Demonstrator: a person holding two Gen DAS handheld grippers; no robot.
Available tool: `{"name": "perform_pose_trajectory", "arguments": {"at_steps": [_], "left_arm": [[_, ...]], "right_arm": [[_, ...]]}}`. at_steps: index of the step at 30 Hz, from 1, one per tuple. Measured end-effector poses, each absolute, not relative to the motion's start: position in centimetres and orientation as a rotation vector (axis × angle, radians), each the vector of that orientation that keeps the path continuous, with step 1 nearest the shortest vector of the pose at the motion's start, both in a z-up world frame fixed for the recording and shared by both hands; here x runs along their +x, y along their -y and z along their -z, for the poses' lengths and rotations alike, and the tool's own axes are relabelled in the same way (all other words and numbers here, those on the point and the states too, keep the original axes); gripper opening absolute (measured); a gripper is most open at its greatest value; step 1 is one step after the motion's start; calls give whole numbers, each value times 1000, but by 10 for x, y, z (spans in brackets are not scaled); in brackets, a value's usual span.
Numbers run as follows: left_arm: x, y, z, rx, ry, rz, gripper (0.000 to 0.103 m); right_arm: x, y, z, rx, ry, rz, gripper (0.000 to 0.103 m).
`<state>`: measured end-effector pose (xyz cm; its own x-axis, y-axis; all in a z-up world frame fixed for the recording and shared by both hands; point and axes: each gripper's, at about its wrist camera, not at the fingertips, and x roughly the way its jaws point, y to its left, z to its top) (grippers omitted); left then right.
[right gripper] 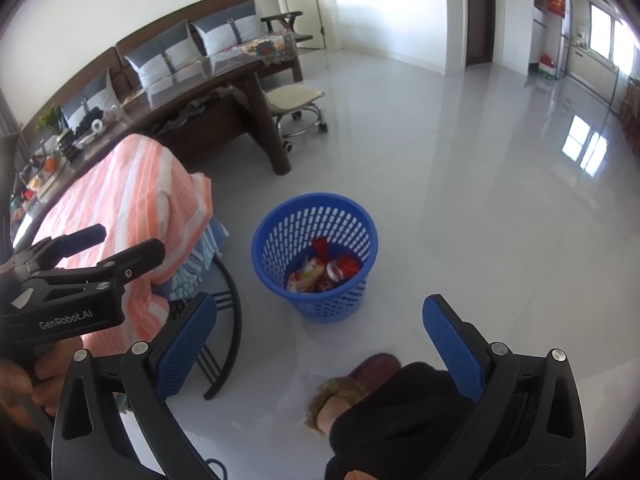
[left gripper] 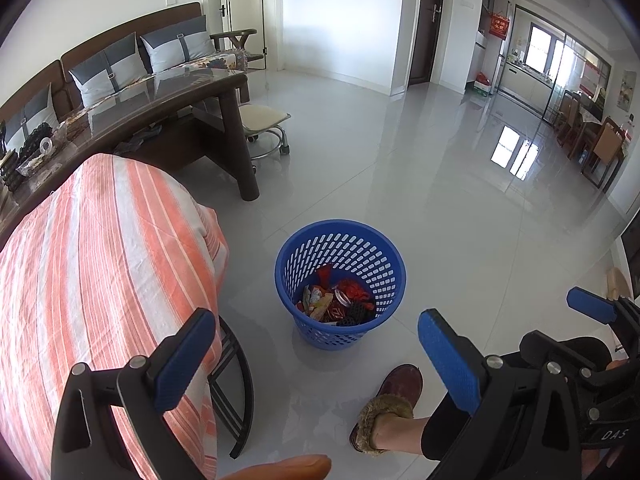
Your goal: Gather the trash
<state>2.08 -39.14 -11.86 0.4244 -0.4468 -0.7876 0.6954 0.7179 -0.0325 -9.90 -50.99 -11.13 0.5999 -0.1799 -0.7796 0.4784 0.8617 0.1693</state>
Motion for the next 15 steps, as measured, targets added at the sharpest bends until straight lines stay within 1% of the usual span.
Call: {"name": "perform_pose_trajectory", "arguments": {"at_steps": [15], "left_arm": [[20,392,119,324,-883,726,103]], "right_arm": [[-97,506,113,383,-860,391,103]]}}
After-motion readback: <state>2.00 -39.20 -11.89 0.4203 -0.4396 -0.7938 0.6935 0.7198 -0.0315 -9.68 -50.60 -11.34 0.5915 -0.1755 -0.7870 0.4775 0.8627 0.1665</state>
